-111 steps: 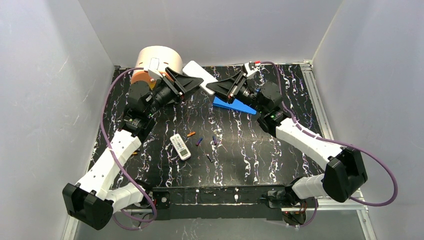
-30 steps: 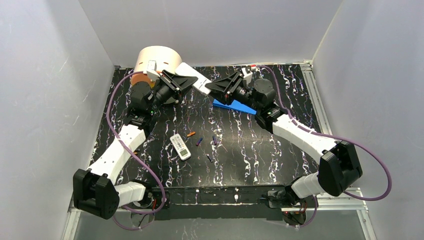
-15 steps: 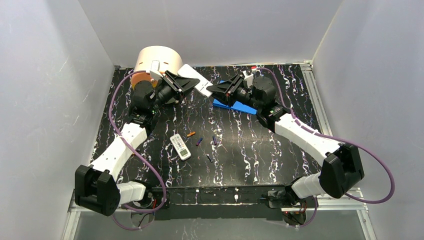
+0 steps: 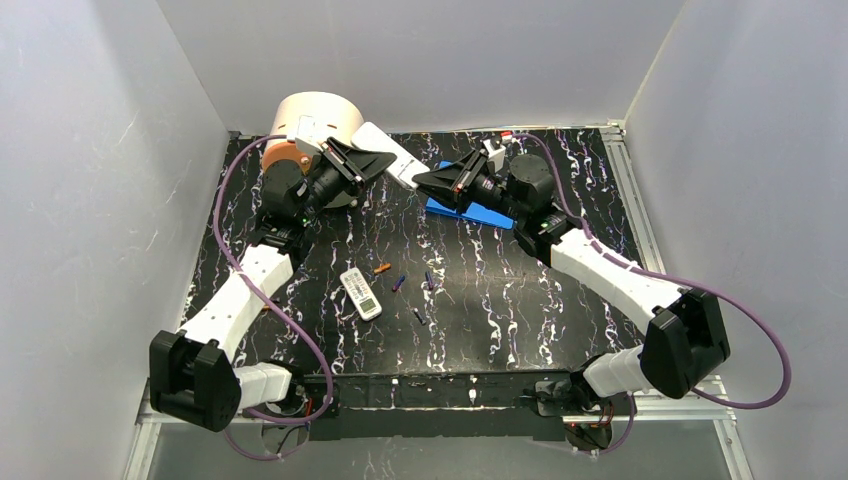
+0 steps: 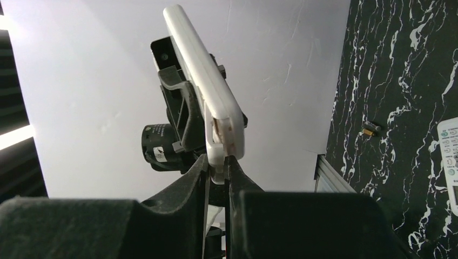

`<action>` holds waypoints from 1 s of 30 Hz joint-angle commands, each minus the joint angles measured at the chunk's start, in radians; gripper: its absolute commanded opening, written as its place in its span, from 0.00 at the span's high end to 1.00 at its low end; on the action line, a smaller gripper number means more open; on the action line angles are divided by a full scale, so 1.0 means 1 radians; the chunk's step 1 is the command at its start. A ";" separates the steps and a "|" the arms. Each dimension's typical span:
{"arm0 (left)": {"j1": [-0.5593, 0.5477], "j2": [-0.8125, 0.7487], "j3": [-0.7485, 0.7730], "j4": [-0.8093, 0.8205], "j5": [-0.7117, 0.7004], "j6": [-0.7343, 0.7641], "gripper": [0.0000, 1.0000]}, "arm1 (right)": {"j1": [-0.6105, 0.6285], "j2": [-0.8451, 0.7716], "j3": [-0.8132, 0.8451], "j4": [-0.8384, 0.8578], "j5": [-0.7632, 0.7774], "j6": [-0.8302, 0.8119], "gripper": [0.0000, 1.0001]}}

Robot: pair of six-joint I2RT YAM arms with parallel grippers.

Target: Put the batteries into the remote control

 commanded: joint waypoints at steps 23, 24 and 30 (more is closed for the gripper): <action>0.006 -0.070 0.028 -0.163 0.042 0.315 1.00 | -0.151 -0.226 -0.068 -0.349 0.143 -0.320 0.99; 0.006 -0.081 0.025 -0.174 0.048 0.325 1.00 | -0.177 -0.235 -0.099 -0.378 0.143 -0.348 0.99; 0.006 -0.130 0.027 -0.205 0.125 0.376 1.00 | -0.222 -0.191 -0.216 -0.577 0.187 -0.545 0.99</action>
